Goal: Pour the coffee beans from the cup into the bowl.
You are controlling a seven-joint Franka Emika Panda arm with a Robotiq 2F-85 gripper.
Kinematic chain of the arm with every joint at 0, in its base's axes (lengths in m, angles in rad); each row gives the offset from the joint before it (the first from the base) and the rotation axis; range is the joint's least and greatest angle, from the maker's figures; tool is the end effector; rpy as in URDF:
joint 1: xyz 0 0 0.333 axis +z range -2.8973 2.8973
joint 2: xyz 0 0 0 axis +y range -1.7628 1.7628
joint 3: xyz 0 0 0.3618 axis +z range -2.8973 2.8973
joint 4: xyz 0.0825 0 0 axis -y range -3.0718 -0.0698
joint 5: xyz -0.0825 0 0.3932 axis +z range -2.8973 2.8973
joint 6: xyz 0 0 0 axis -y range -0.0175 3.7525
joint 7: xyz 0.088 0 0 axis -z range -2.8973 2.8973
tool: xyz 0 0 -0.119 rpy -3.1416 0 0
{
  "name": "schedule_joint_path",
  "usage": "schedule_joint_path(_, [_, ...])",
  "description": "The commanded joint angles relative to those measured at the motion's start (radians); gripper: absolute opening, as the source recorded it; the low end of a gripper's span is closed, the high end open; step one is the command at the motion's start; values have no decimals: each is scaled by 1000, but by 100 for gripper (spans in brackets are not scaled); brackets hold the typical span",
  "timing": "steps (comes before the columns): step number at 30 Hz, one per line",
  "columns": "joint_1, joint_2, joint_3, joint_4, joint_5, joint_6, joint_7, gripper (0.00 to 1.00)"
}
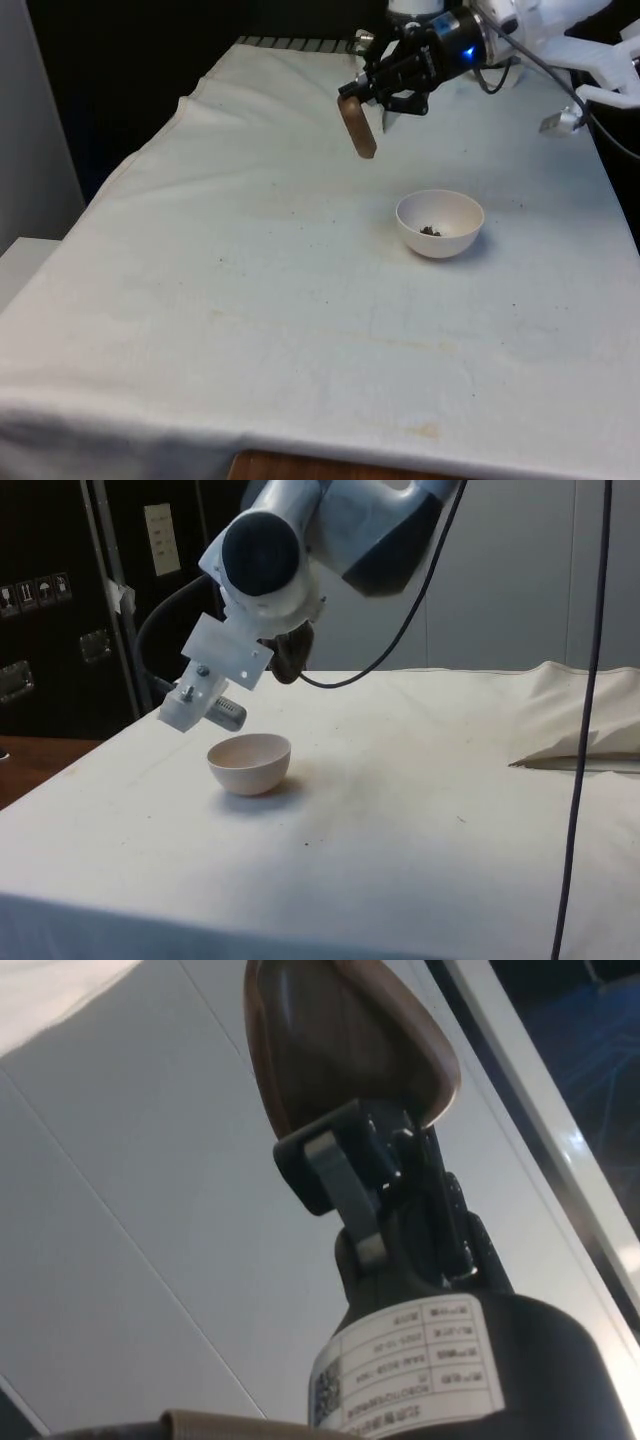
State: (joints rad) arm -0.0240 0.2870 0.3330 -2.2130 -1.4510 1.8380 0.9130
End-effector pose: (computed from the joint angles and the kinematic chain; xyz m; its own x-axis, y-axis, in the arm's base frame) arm 0.5462 0.0754 0.2912 0.9356 0.3517 0.0302 0.1028 -0.3535 0.9298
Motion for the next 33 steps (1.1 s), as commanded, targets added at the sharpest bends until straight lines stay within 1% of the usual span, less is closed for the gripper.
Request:
schedule_joint_path(1, [-9,-7,-3,-4,13,30,-7,0])
schedule_joint_path(6, [-10,-11,-24,-6,27,65,-6,0])
schedule_joint_path(7, [0,-3,-26,0,18,42,1,0])
schedule_joint_path(8, [-10,-11,-29,-7,29,72,-6,0])
schedule_joint_path(14, [-11,-14,-55,-8,43,109,-7,0])
schedule_joint_path(15, [-1,-6,-61,-2,37,92,0,0])
schedule_joint_path(16, [-11,-15,-63,-9,46,121,-7,0])
schedule_joint_path(23, [-11,-18,-100,-11,59,169,-9,0])
schedule_joint_path(24, [-2,-11,-103,-5,51,149,0,0])
schedule_joint_path(25, [-11,-18,-104,-12,61,175,-9,0])
schedule_joint_path(30, [-12,-18,-126,-12,69,205,-10,0])
schedule_joint_path(31, [-12,-19,-137,-12,73,219,-10,0])
schedule_joint_path(33, [-12,-19,-146,-12,78,232,-12,0])
